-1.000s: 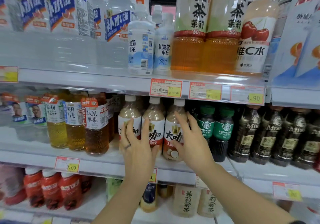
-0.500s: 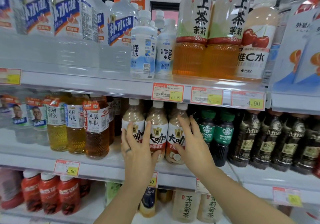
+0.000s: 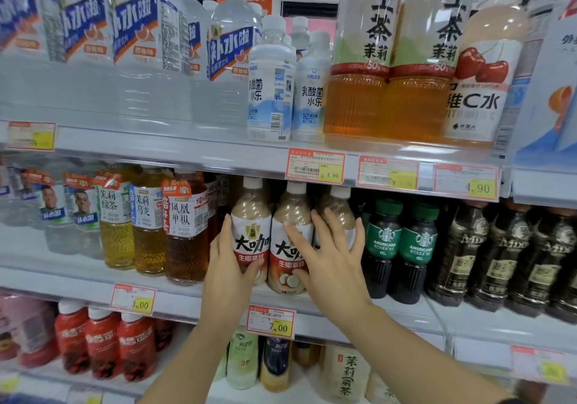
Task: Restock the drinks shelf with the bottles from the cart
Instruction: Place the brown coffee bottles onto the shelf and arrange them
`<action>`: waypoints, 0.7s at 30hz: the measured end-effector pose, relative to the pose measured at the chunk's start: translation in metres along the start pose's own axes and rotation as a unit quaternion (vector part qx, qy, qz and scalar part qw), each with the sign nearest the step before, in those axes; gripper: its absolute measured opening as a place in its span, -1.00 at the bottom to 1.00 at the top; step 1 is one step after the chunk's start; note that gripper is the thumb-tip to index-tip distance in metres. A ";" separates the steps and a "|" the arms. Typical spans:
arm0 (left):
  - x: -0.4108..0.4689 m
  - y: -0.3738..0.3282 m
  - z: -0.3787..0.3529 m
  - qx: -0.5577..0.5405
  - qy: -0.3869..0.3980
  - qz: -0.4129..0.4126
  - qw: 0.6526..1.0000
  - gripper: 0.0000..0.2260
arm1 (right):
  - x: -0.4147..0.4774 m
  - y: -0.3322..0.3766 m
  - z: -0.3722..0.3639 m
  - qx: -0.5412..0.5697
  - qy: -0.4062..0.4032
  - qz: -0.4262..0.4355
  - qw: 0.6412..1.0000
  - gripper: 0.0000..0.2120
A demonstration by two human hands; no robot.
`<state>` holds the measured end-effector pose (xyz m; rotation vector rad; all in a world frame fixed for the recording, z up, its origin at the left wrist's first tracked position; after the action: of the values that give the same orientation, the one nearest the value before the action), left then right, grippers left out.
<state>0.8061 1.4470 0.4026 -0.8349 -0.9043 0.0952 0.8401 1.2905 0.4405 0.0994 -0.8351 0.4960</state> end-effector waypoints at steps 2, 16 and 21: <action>0.002 0.003 0.000 0.002 0.008 -0.001 1.000 -0.20 | 0.000 0.001 -0.002 0.007 -0.008 -0.005 1.000 -0.08; 0.006 0.006 0.003 -0.022 0.043 -0.022 0.999 -0.21 | -0.006 -0.008 0.009 0.109 -0.056 -0.033 0.992 -0.21; -0.022 -0.036 -0.006 0.182 -0.032 -0.191 0.964 -0.35 | -0.048 -0.044 0.009 0.362 -0.018 -0.204 0.909 -0.33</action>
<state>0.7872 1.4093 0.4102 -0.3082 -1.0552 -0.0493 0.8270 1.2306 0.4160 0.9537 -0.6040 0.3836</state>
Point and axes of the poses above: each hand's wrist, its own x-axis towards the middle knuckle, its own z-axis out of the back of the hand, y = z × x, the point moved 6 cm from there along x, towards the middle knuckle, and after that the axes turned 7 degrees about -z, right-handed, at the moved point
